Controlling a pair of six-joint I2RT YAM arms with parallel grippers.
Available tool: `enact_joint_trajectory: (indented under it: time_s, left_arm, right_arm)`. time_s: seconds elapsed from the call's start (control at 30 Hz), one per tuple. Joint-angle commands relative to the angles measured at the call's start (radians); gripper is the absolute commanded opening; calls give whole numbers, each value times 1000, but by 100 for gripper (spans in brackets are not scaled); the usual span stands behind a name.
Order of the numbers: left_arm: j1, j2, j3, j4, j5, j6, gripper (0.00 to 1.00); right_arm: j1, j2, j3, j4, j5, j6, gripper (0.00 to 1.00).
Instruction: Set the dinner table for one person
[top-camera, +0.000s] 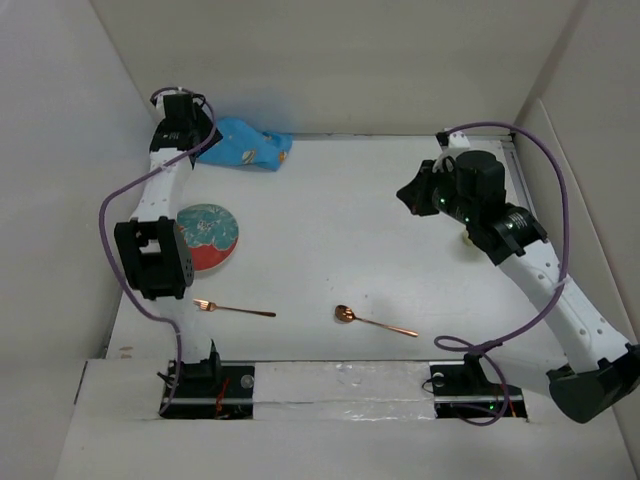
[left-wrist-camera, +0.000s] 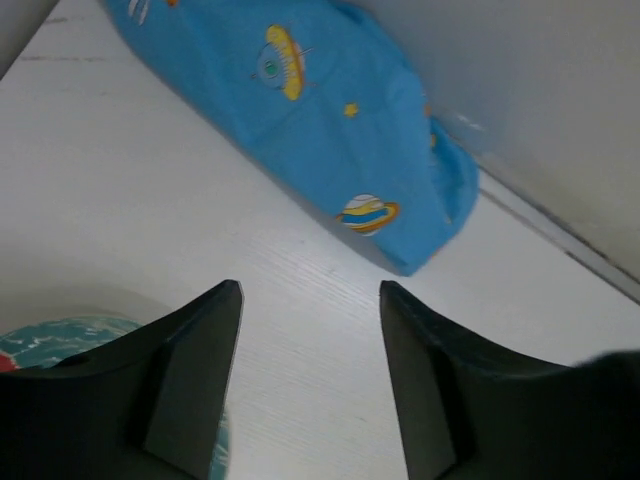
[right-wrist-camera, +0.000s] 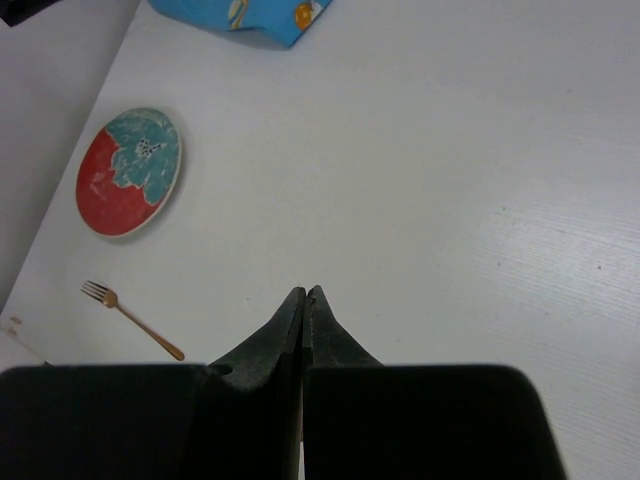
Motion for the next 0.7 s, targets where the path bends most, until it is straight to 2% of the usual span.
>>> enact_joint_trajectory:
  time_s: [0.0,0.1,0.13,0.23,0.37,0.53,0.67]
  left_arm:
    - [36,114,85,-62,7,-22,58]
    - [7,230,193,-74,48,-12,61]
    - [-6,253,223,-70,54,-10,61]
    - [-41,331,269,-54,53,-16,64]
    - [-64,422,299,-19,81,-82,65]
    - [-64,541,331,51,153,-183,72]
    - [-64,586,349,108,189,-225,73]
  right_arm:
    - [-14,10,11,50,-11,-14,0]
    - [-14,45,16,60,-43,-17,22]
    - [-14,67,20,64,-55,-20,36]
    - [-14,97,28,67,-82,-24,51]
    - [-14,149,49,67,-89,-24,56]
    - [7,194,85,52,-102,-43,61]
    - [16,214,89,53,-111,-46,63]
